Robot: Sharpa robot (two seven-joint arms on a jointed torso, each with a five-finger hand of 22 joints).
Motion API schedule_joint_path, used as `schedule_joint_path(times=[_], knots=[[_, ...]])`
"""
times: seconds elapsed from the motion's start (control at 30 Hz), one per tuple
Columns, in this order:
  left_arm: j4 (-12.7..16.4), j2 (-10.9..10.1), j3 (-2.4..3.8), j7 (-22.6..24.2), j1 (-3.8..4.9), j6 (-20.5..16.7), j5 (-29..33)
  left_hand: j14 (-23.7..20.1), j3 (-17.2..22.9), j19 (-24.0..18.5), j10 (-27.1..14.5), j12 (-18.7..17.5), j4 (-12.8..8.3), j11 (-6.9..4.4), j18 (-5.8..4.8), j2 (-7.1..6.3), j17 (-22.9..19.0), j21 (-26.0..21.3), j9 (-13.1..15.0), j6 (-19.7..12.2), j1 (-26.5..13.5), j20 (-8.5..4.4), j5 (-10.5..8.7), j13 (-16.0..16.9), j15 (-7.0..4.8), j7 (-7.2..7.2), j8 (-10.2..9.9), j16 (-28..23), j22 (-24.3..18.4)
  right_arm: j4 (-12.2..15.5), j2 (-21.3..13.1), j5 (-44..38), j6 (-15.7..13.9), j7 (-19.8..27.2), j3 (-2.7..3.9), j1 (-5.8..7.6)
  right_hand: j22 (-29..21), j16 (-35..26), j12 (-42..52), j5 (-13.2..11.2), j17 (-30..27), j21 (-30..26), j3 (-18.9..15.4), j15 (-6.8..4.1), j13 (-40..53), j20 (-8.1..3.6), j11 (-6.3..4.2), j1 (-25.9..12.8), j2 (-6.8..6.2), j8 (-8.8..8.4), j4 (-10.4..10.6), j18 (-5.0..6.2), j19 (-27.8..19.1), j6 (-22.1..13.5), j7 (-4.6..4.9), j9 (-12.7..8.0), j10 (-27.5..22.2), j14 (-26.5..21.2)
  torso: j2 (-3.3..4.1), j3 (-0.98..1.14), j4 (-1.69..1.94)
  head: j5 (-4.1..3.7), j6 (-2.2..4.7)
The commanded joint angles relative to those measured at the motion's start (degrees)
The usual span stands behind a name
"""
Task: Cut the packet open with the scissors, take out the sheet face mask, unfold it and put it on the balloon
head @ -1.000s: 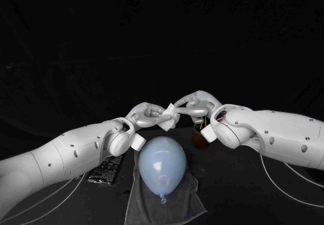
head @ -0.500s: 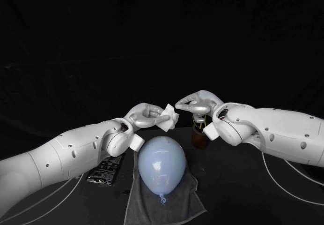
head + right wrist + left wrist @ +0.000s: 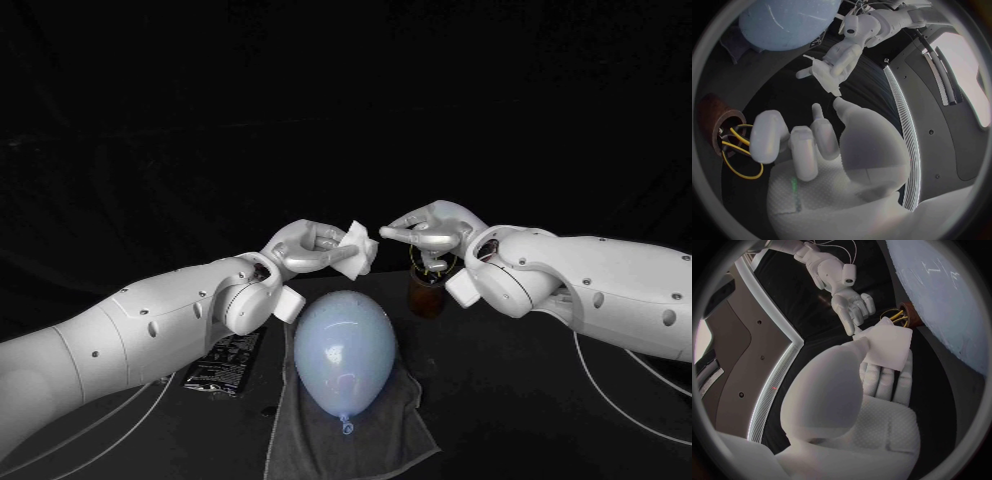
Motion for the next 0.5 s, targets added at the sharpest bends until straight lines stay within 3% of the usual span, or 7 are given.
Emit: schedule_joint_path(times=[0.03, 0.5], knots=[[0.1, -0.01, 0.07, 0.41, 0.09, 0.49, 0.87, -0.22, 0.72, 0.42, 0.2, -0.29, -0.06, 0.22, 0.52, -0.03, 0.11, 0.26, 3.84, -0.35, -0.58, 0.1, 0.19, 0.09, -0.03, 0.15, 0.3, 0.25, -0.01, 0.9, -0.46, 1.15, 1.36, 2.91, -0.05, -0.23, 8.09, 0.3, 0.55, 0.36, 15.09, 0.74, -0.68, 0.23, 5.74, -0.1, -0.37, 0.94, -0.51, -0.18, -0.06, 0.31, 0.54, 0.63, -0.15, -0.12, 0.31, 6.09, -0.07, 0.02, -0.05, 0.03, -0.1], [0.2, -0.1, 0.06, 0.32, 0.11, 0.51, 0.89, -0.18, 1.79, 0.64, 0.37, -0.27, -0.68, 0.19, 0.62, -0.36, 0.32, 0.42, 4.27, -0.41, -1.44, 0.07, 0.18, 0.15, -0.07, 0.15, 0.53, 0.44, 0.06, -0.02, 1.09, 1.91, 2.28, 4.33, -0.43, -1.24, 8.56, 0.3, 1.18, 0.21, 15.09, 1.48, -2.12, 0.06, 5.68, -0.3, -0.51, 5.79, -0.69, -0.3, -1.69, 0.13, 1.03, 1.25, -0.22, -0.82, 0.61, 6.09, 0.02, -0.05, 0.06, -0.03, -0.21]])
